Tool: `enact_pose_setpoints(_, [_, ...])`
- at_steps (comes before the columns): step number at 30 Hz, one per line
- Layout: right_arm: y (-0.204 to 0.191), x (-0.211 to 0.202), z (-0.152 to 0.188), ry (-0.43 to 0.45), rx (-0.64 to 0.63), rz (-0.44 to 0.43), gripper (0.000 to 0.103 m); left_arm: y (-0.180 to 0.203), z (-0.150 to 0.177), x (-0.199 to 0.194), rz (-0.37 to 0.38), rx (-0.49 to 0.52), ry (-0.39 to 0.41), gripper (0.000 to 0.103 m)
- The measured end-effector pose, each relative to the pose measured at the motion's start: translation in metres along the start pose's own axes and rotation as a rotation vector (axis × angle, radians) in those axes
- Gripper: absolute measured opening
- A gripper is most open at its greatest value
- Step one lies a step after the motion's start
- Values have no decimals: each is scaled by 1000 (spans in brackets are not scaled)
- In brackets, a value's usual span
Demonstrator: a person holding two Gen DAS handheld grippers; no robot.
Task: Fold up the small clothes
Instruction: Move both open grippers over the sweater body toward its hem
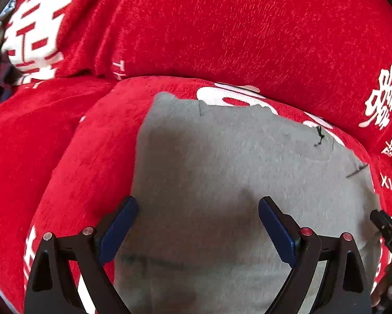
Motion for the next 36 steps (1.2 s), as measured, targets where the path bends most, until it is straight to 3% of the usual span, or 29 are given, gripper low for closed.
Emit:
enact_pose_setpoints(2, [1,16,-4,-52,18,26,74,0,-7,19,-2,1,-49,95])
enact_pose_setpoints(4, [0,30,-10,-69,-5,67,80,-4,-14,35,-60,9,-91,102])
enact_pose_setpoints(11, [-1,57,-31,-107,4,89,94,-12,-26,47,-58,15,-116,102])
enact_pose_setpoints(14, [-2,44,-29,-100,8,114,94,-10,-20,22,-70,-8,-48,102])
enact_pose_setpoints(17, [-16,19,-13,-49,23,28,94,17,-4,6,-22,26,-21,102])
enact_pose_setpoints(22, [-39,11,29,9,-127,72,94,61,23,-3,-85,165,6,102])
enact_pose_setpoints(25, [-34,-1,40,30,-115,54,94,67,36,-11,-139,194,47,102])
enact_pose_setpoints(34, [-11,-25,74,41,-30,8,94,60,73,-41,-118,102,96,102])
enact_pose_setpoints(36, [-12,-27,83,40,-58,37,94,64,86,-41,-128,116,103,102])
Point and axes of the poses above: each gripper's, at about its wrist camera, not at the fingertips, and x roughly the way its jaws point, y to its right, z to its underside, the point moved 8 cm from there along x, roughly the way its jaws point, and after that the axes turned 11 degrees about x, right-handed, at the moved point
